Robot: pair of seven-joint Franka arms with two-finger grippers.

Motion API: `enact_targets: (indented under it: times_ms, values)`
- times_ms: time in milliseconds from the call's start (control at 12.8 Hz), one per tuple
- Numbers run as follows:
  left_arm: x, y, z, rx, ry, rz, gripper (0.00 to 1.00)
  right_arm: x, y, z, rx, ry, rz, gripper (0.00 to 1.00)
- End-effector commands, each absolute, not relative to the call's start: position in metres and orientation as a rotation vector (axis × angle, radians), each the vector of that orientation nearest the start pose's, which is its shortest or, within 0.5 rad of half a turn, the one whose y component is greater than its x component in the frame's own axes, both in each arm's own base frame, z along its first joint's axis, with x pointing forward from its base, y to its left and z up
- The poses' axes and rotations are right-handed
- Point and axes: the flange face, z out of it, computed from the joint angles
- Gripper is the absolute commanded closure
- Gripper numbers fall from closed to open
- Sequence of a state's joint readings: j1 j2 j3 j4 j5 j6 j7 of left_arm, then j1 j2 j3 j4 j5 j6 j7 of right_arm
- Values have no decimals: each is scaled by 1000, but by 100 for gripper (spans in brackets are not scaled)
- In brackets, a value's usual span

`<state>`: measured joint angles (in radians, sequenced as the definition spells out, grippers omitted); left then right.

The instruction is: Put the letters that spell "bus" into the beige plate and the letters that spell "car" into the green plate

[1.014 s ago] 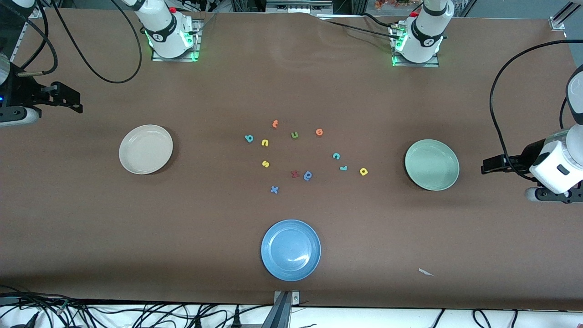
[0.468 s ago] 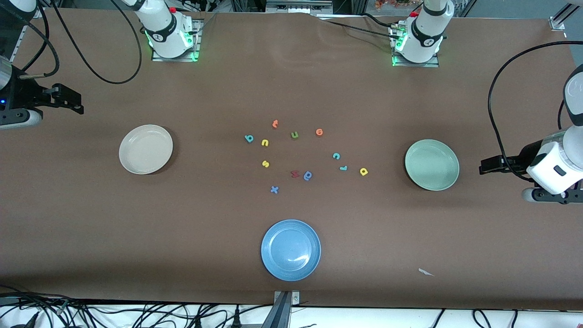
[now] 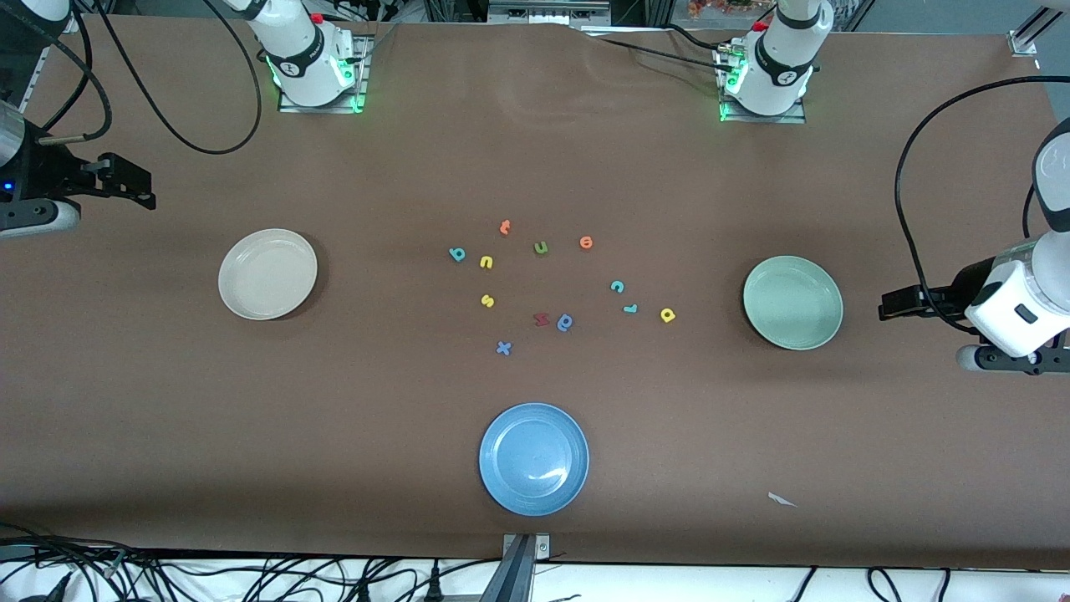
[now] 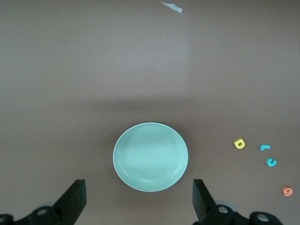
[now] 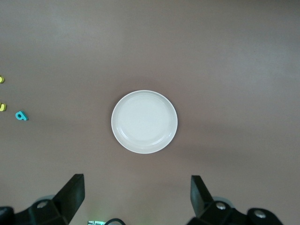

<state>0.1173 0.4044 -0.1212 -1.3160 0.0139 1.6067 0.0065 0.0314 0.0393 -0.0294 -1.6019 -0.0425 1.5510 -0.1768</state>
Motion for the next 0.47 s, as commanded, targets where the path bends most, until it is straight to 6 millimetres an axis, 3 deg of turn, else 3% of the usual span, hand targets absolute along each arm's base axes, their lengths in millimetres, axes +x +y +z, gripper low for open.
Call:
enact_targets:
  times_ms: [0,390]
  values:
    - [667,11,500,-3191,3,170,0,559,-1,595,-3163,-296,167,0]
    - [667,11,500,-3192,2,170,0,559,4,594,-3162,-306,169,0]
